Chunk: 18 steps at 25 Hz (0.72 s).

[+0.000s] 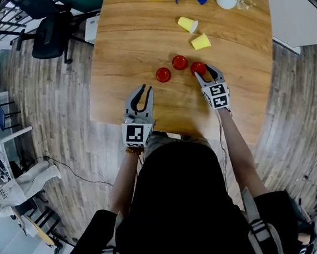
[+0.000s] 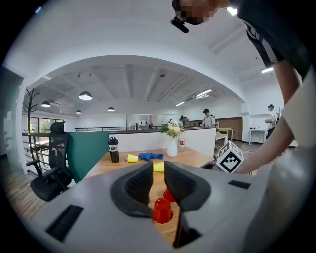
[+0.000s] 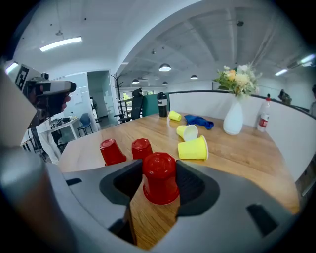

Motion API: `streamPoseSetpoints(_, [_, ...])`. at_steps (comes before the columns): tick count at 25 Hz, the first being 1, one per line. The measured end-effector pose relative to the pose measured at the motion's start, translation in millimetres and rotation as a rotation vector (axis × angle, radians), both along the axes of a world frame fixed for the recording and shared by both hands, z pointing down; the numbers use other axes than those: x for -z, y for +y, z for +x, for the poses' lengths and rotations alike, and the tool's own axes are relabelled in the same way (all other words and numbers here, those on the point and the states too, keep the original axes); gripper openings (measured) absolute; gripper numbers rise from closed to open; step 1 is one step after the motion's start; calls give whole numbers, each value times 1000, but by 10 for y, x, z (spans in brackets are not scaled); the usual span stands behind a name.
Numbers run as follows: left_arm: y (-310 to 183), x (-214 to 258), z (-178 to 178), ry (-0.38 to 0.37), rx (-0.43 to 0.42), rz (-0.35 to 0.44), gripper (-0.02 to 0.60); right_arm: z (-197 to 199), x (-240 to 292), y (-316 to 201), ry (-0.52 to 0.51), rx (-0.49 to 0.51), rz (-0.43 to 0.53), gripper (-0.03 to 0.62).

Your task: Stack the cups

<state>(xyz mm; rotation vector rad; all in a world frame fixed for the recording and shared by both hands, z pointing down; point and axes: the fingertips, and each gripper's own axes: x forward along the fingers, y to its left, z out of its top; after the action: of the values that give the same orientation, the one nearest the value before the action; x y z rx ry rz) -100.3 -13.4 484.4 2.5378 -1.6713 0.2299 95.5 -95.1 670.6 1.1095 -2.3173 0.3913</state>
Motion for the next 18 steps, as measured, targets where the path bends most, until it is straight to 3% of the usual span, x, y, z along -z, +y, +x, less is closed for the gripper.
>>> streamPoseSetpoints(18, [-56, -54, 17, -15, -4, -21, 61, -96, -79, -357, 12, 22, 22, 221])
